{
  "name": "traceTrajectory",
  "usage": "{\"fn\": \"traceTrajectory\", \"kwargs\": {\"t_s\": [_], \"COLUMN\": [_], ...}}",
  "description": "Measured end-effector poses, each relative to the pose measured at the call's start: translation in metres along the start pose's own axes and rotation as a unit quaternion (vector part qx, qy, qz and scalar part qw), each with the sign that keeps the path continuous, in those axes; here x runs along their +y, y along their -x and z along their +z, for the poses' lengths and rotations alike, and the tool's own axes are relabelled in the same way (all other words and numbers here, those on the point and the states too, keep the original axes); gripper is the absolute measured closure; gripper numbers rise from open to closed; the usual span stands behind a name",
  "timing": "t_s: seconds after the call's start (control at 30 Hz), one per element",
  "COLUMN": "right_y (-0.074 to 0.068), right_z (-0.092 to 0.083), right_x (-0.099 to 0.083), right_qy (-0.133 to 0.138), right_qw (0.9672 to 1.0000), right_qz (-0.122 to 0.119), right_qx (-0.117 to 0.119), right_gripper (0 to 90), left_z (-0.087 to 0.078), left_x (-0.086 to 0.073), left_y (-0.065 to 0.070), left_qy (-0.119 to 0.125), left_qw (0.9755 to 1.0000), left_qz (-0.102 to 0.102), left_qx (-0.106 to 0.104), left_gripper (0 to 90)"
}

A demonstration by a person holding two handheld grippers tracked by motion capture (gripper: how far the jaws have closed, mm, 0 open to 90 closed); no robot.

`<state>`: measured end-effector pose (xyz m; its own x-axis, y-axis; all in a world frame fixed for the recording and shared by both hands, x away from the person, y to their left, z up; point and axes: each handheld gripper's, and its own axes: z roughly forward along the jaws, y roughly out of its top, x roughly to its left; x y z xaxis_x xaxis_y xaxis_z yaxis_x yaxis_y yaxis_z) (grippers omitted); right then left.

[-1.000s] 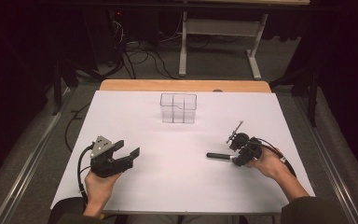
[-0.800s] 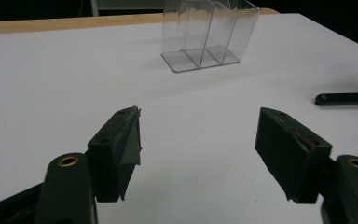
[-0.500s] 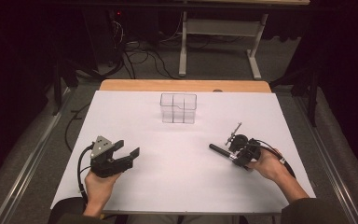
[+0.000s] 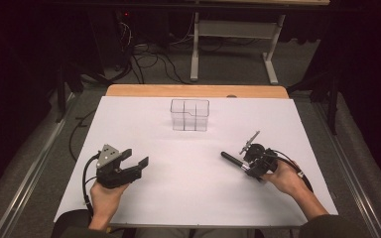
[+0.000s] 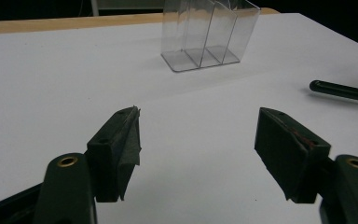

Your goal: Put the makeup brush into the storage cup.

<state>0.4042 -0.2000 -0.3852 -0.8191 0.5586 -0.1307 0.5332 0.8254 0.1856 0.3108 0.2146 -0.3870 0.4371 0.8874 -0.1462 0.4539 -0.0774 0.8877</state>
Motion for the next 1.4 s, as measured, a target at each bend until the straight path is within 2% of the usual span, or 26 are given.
{"fn": "traceTrajectory", "kwargs": {"t_s": [0.33,0.4,0.53,0.63,0.83,0.87,1.07,1.23,1.27,1.33,1.4], "right_y": [-0.009,-0.010,-0.015,-0.018,-0.026,-0.029,-0.035,-0.042,-0.044,-0.045,-0.046], "right_z": [-0.010,-0.011,-0.014,-0.018,-0.024,-0.025,-0.028,-0.030,-0.031,-0.032,-0.034], "right_x": [0.005,0.006,0.008,0.009,0.013,0.014,0.018,0.018,0.017,0.017,0.014], "right_qy": [0.043,0.047,0.054,0.067,0.088,0.098,0.102,0.118,0.128,0.129,0.147], "right_qw": [0.9988,0.9986,0.9982,0.9974,0.9956,0.9944,0.9940,0.9919,0.9904,0.9903,0.9874], "right_qz": [0.014,0.009,0.015,0.009,0.017,0.020,0.016,0.019,0.020,0.021,0.021], "right_qx": [0.019,0.022,0.023,0.022,0.028,0.034,0.034,0.042,0.049,0.049,0.055], "right_gripper": [72.4,72.4,72.4,72.4,72.4,72.4,72.4,72.4,72.4,72.4,72.4], "left_z": [0.000,0.000,0.000,0.000,-0.001,-0.001,-0.001,-0.001,-0.001,-0.001,-0.001], "left_x": [0.000,0.000,0.000,0.000,0.000,0.000,0.001,0.001,0.001,0.001,0.001], "left_y": [0.001,0.001,0.001,0.001,0.001,0.001,0.001,0.001,0.001,0.001,0.001], "left_qy": [0.000,0.000,0.001,0.000,0.001,0.001,0.001,0.002,0.002,0.002,0.001], "left_qw": [1.0000,1.0000,1.0000,1.0000,1.0000,1.0000,1.0000,1.0000,1.0000,1.0000,1.0000], "left_qz": [0.002,0.003,0.003,0.003,-0.003,-0.005,-0.005,-0.003,-0.003,-0.003,-0.007], "left_qx": [0.005,0.005,0.005,0.005,0.000,0.000,-0.001,-0.001,-0.001,-0.001,-0.003], "left_gripper": [30.7,30.7,30.6,30.7,30.8,30.9,30.9,30.8,30.8,30.8,31.0]}}
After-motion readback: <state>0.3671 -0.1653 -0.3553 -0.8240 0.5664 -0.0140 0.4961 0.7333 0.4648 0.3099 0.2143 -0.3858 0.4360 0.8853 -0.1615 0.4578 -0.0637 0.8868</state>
